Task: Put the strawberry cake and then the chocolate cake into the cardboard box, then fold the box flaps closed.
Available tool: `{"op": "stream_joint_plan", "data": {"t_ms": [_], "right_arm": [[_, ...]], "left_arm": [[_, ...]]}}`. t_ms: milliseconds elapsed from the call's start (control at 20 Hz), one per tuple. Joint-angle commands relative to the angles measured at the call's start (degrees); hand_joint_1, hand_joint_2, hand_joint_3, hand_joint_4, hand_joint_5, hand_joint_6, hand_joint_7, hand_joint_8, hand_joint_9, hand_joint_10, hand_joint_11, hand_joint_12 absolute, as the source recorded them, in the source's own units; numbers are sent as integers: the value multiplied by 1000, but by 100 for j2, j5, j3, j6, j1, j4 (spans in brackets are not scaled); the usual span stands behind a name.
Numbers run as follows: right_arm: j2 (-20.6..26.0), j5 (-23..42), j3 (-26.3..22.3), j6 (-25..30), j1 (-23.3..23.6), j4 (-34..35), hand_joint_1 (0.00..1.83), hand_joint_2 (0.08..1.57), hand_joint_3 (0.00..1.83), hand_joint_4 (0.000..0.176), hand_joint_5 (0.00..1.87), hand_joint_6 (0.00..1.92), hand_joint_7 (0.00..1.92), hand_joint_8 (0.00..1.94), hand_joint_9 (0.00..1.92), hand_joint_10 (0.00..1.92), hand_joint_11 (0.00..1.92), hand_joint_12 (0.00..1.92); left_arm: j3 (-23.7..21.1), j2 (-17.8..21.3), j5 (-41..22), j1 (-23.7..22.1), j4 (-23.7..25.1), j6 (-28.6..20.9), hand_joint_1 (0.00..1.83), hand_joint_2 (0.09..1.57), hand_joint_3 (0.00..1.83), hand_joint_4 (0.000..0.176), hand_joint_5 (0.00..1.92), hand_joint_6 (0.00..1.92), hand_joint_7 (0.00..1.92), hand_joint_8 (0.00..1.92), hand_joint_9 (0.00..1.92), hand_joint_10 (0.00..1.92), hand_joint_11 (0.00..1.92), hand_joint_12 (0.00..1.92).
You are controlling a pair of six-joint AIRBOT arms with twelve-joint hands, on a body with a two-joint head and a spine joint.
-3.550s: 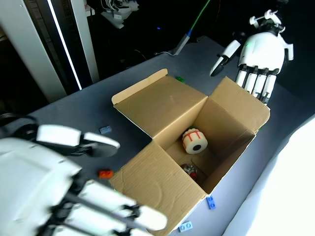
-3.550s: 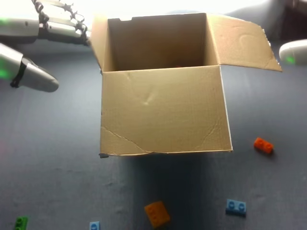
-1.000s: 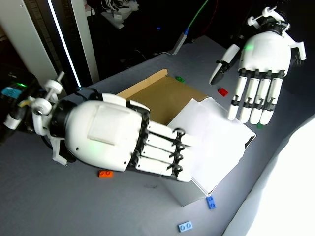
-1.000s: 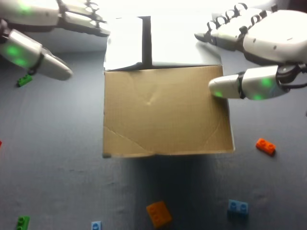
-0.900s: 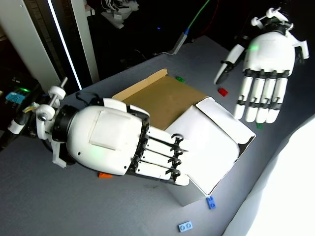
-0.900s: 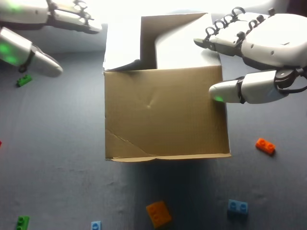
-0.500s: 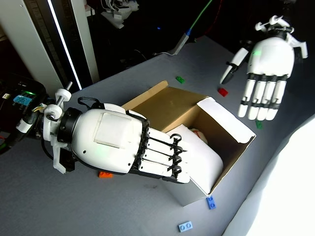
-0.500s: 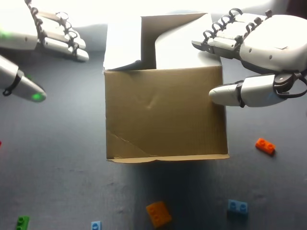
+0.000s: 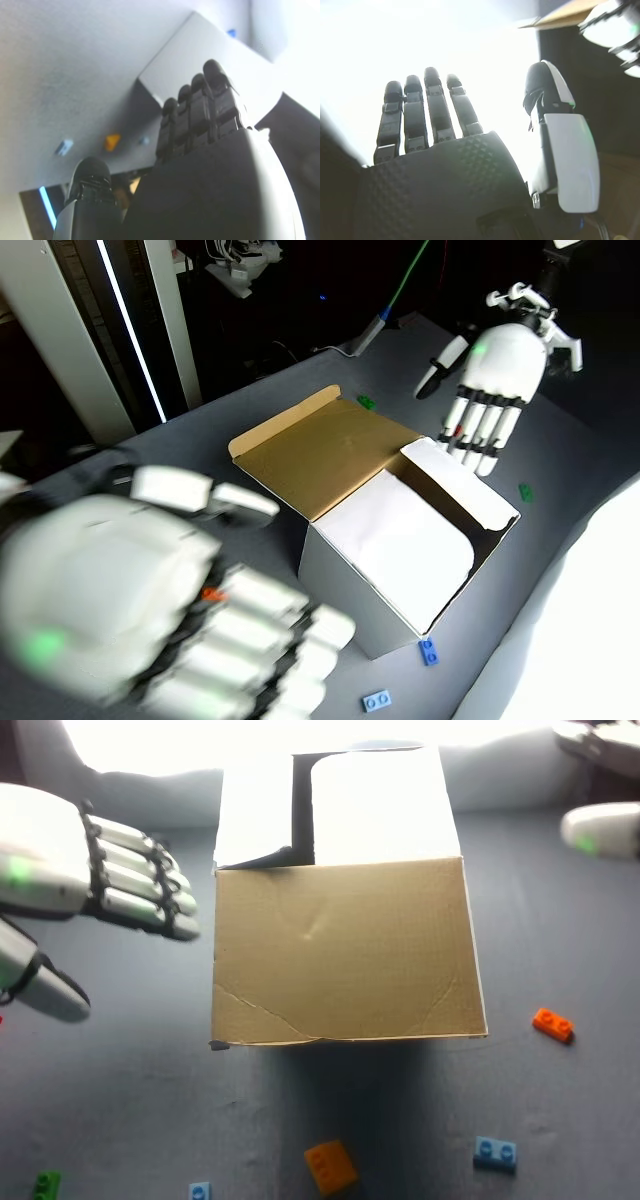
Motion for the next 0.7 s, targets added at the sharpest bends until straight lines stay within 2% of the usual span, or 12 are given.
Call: {"op": "stream_joint_plan", "data": {"t_ms": [0, 150, 300, 450, 650], "right_arm": [[364, 730, -166, 246, -140, -17, 0, 1212, 0, 0, 43, 0, 130, 1, 94, 3, 0, 172], [971, 803, -447, 271, -383, -31, 0, 1215, 1, 0, 45, 0, 125, 1, 92, 1, 0, 158], [1396, 612, -496, 270, -330, -42, 0, 1210, 0, 0, 26, 1, 113, 1, 90, 1, 0, 106], [1515, 463, -497, 269, -294, -44, 0, 1215, 0, 0, 14, 1, 102, 1, 73, 1, 0, 102], [1496, 355, -511, 267, -258, -46, 0, 1208, 0, 0, 19, 2, 120, 3, 92, 5, 0, 95]], "left_arm": [[-43, 133, -79, 19, -468, 56, 0, 1185, 0, 10, 90, 2, 111, 0, 101, 0, 0, 463], [-237, 208, -174, 209, -706, 121, 0, 1187, 0, 8, 92, 3, 112, 1, 100, 0, 0, 451], [-453, 273, -257, 377, -937, 147, 0, 1190, 1, 10, 90, 5, 107, 4, 97, 1, 0, 441], [-693, 344, -314, 454, -1055, 147, 0, 1195, 2, 13, 93, 1, 113, 1, 105, 2, 0, 434], [-1023, 403, -330, 541, -1149, 147, 0, 1194, 1, 9, 96, 2, 113, 1, 107, 2, 0, 453]]}}
